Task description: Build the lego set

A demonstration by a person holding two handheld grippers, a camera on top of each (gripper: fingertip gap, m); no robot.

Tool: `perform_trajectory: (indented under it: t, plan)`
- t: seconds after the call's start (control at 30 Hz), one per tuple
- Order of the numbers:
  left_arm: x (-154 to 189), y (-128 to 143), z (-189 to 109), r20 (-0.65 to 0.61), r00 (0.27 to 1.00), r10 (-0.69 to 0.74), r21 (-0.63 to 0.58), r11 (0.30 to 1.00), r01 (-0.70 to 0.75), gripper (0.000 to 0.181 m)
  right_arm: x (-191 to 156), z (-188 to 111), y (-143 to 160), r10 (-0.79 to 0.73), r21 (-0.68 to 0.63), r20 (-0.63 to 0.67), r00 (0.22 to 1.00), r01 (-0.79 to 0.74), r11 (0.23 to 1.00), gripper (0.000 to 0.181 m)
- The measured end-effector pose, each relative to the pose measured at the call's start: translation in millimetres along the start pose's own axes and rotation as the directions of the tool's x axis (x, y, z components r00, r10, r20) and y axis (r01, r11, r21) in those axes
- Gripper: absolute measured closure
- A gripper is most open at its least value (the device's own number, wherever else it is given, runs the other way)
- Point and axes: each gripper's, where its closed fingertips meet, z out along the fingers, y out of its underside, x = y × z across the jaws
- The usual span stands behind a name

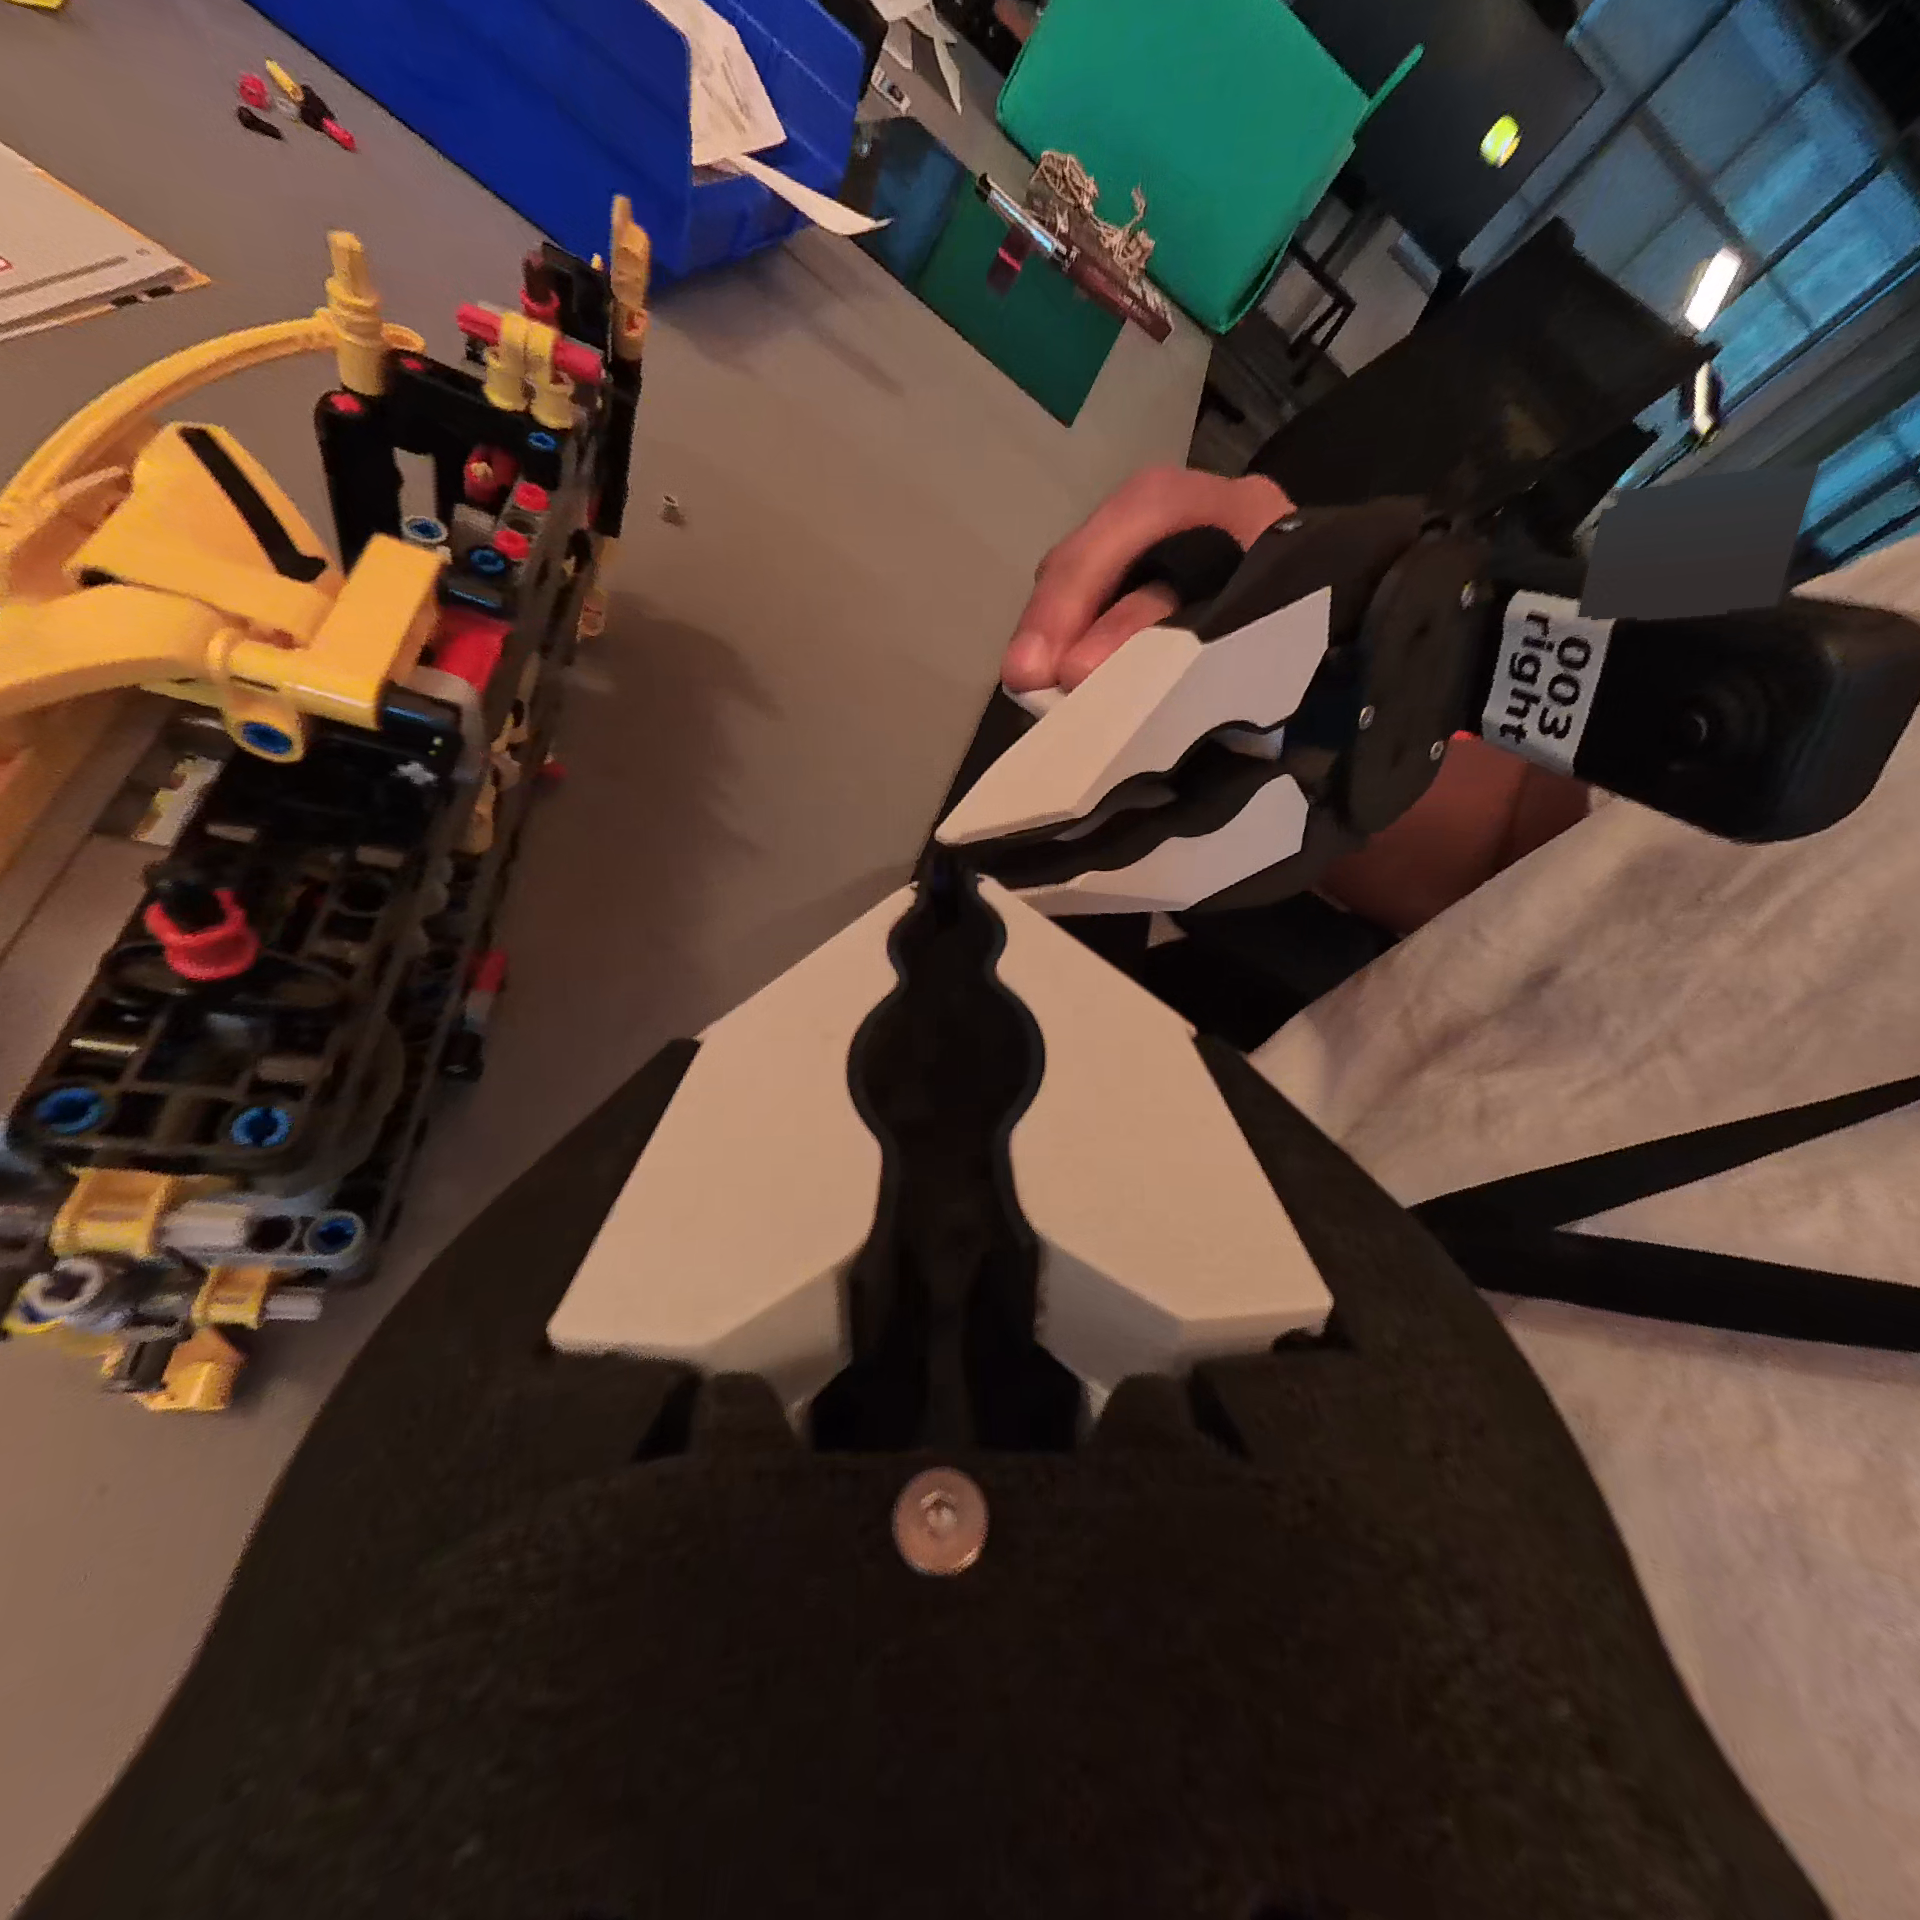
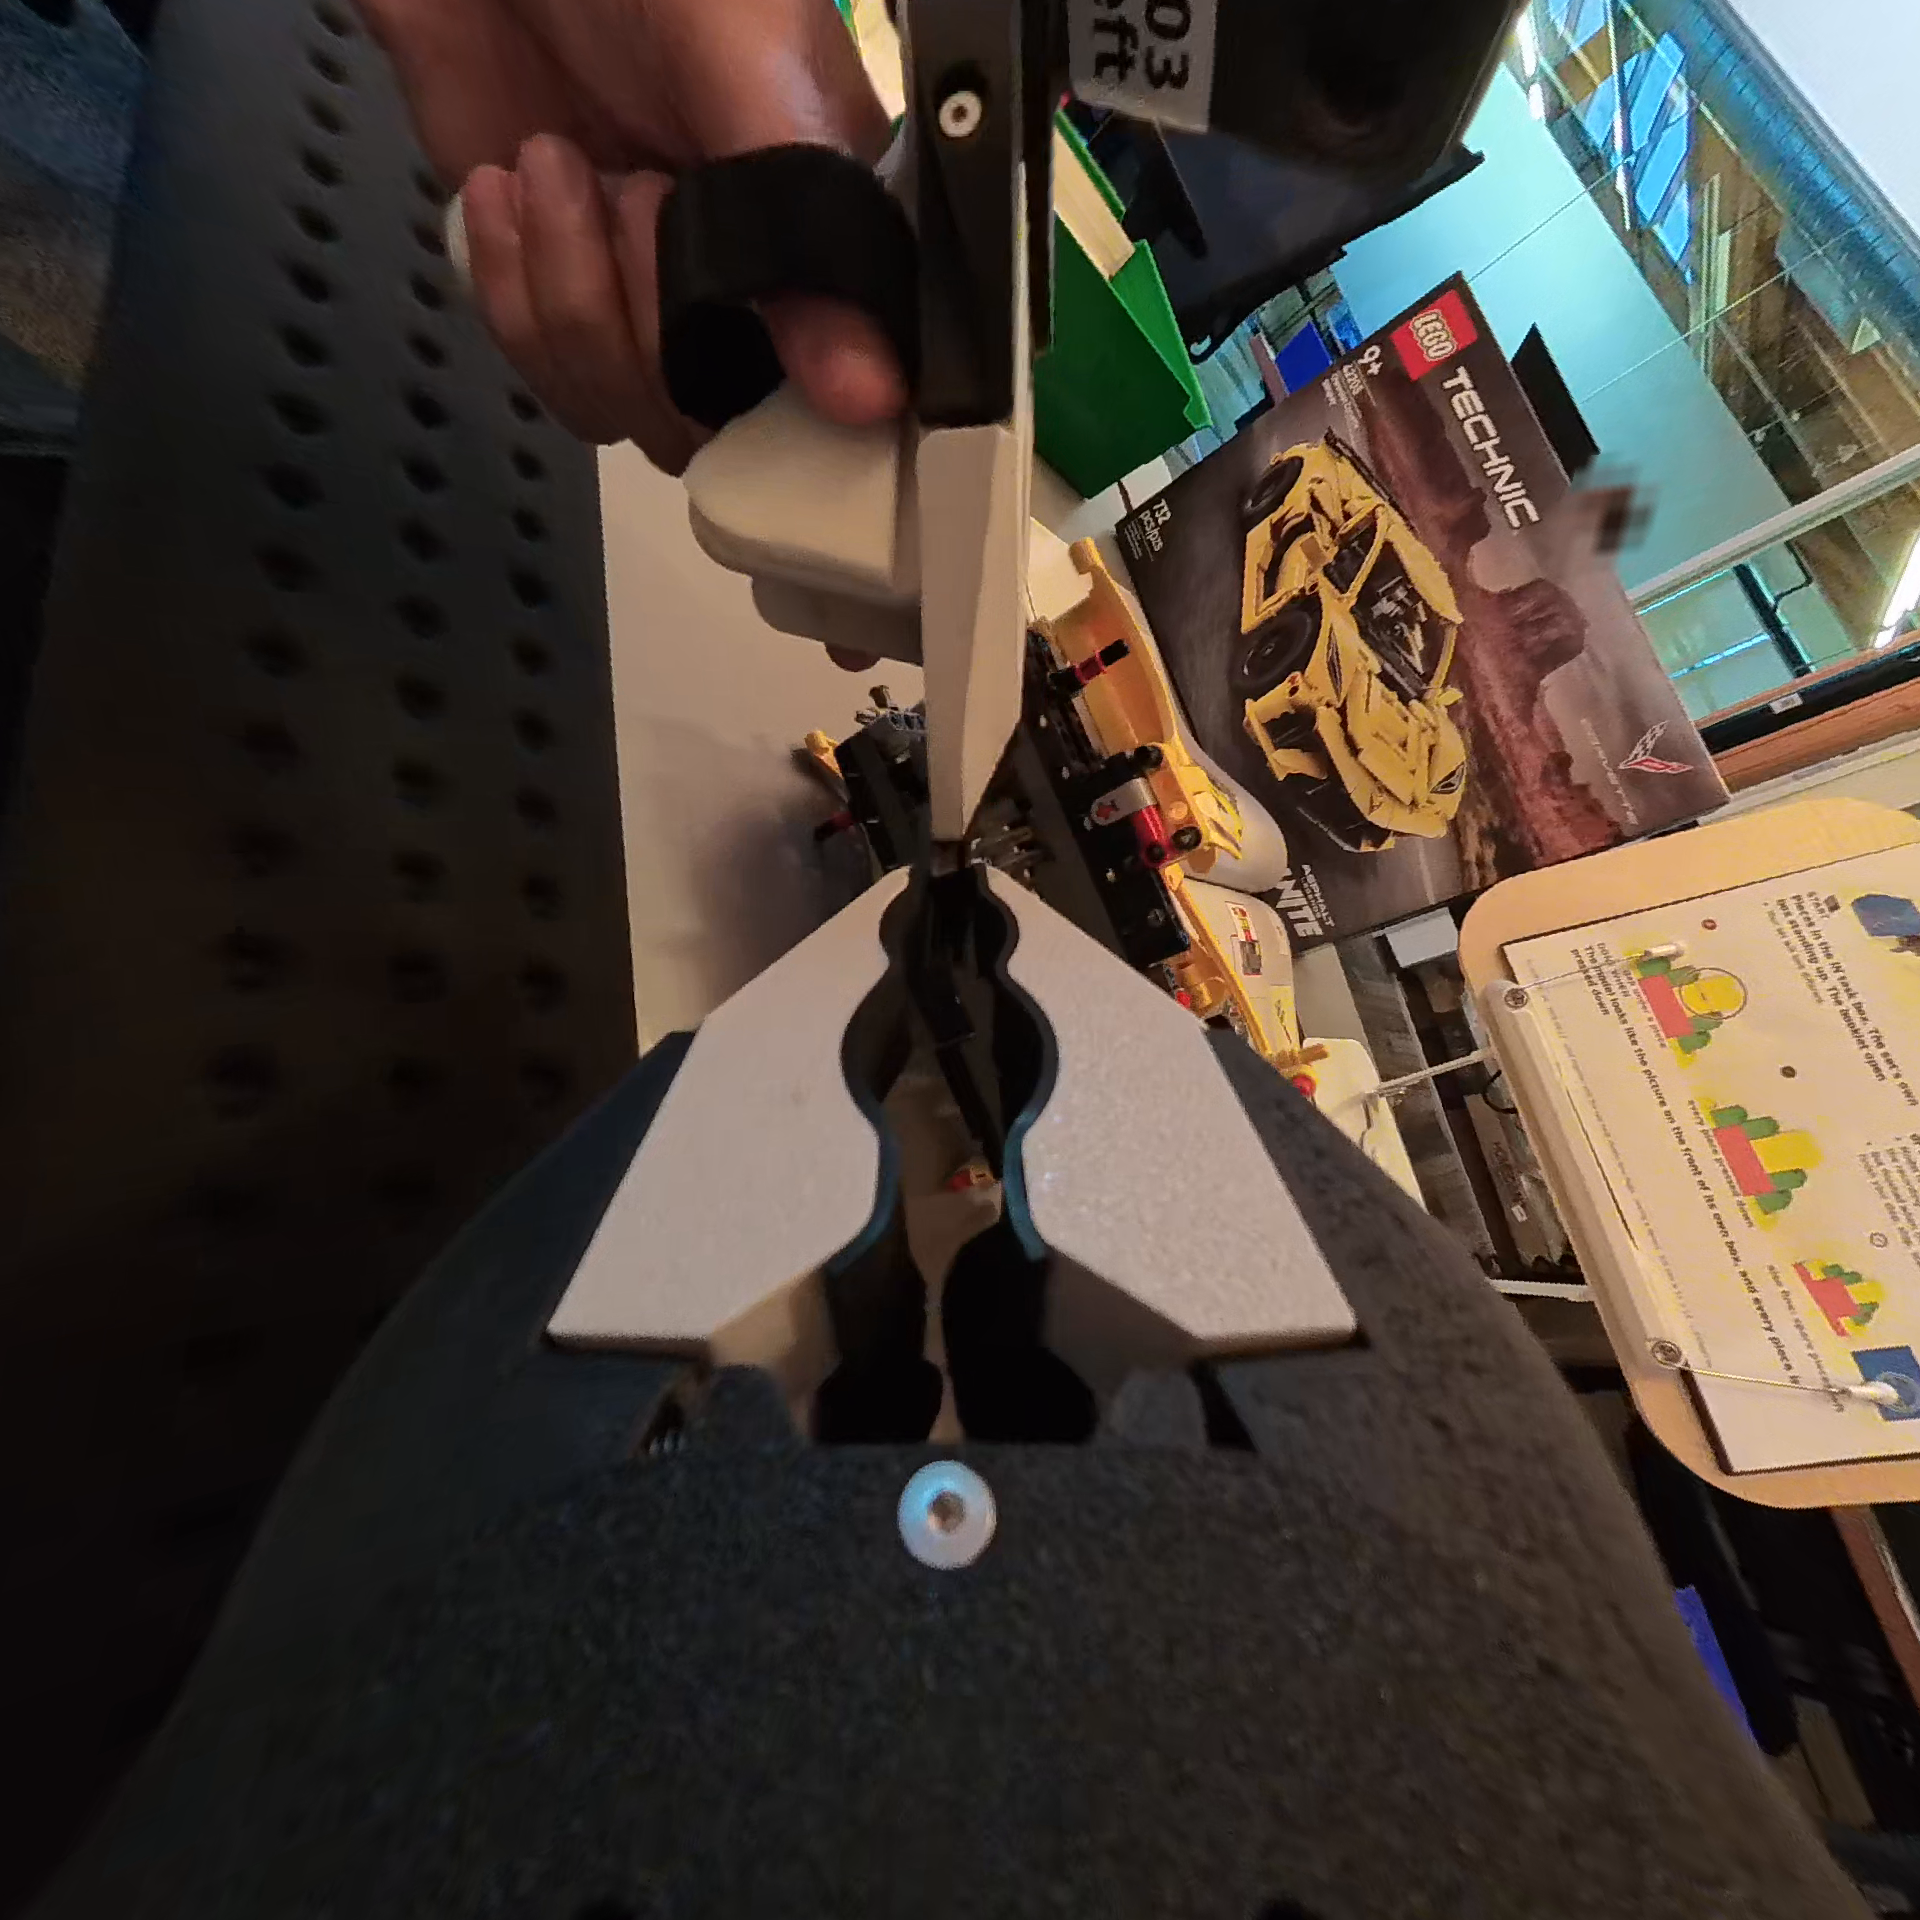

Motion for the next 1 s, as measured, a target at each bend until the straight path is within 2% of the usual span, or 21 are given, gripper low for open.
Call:
perform_trajectory:
  t: [0.13,0.2,0.23,0.3,0.37,0.4,0.47,0.53,0.63,0.7,0.8,0.9,1.0]
  plan:
    - [2.6,5.6,0.1,0.037,0.978,0.203,-0.066,0.977,-0.201,0.178,-4.9,-3.0,-1.5,0.104,0.016,0.048,0.993,-0.105,0.994,0.177]
    - [12.0,2.1,-2.4,0.051,0.914,0.402,-0.081,0.914,-0.398,0.178,1.8,-8.8,-6.9,0.245,0.04,0.115,0.963,-0.251,0.967,0.166]
    - [16.6,-0.4,-3.8,0.071,0.849,0.524,-0.093,0.85,-0.518,0.178,9.2,-10.8,-5.8,0.319,0.031,0.142,0.937,-0.326,0.945,0.158]
    - [13.3,-9.7,-7.0,0.171,0.655,0.736,-0.161,0.676,-0.719,0.179,23.1,-14.7,-3.4,0.444,0.008,0.209,0.871,-0.456,0.89,0.156]
    - [1.4,-22.4,-11.8,0.27,0.379,0.885,-0.278,0.449,-0.849,0.179,39.4,-14.1,1.9,0.569,-0.029,0.242,0.786,-0.58,0.814,0.154]
    - [-2.3,-27.4,-13.5,0.289,0.234,0.928,-0.333,0.327,-0.884,0.179,41.5,-15.3,-1.3,0.617,-0.033,0.3,0.727,-0.639,0.769,0.154]
    - [-9.6,-32.3,-14.4,0.279,0.011,0.96,-0.429,0.135,-0.893,0.179,46.6,-14.0,-5.3,0.699,-0.046,0.371,0.612,-0.739,0.672,0.153]
    - [-15.4,-34.6,-14.0,0.252,-0.154,0.956,-0.482,-0.014,-0.876,0.179,46.1,-9.0,-4.9,0.744,-0.073,0.395,0.539,-0.789,0.61,0.149]
    - [-18.7,-38.5,-14.5,0.217,-0.366,0.905,-0.53,-0.205,-0.823,0.179,49.2,0.5,1.9,0.788,-0.08,0.362,0.498,-0.826,0.558,0.149]
    - [-16.6,-39.4,-14.0,0.204,-0.44,0.875,-0.529,-0.28,-0.801,0.179,52.6,1.3,-3.0,0.791,-0.034,0.381,0.478,-0.848,0.529,0.151]
    - [-11.6,-42.0,-13.5,0.204,-0.5,0.841,-0.523,-0.338,-0.783,0.178,54.5,2.3,-2.0,0.777,-0.014,0.374,0.506,-0.835,0.55,0.159]
    - [-10.6,-46.7,-13.2,0.257,-0.456,0.852,-0.521,-0.275,-0.808,0.178,52.4,3.7,2.5,0.782,-0.032,0.374,0.499,-0.836,0.548,0.158]
    - [-2.3,-45.6,-12.7,0.316,-0.344,0.884,-0.445,-0.182,-0.877,0.179,56.5,-0.8,-2.8,0.783,0.018,0.407,0.469,-0.862,0.507,0.157]
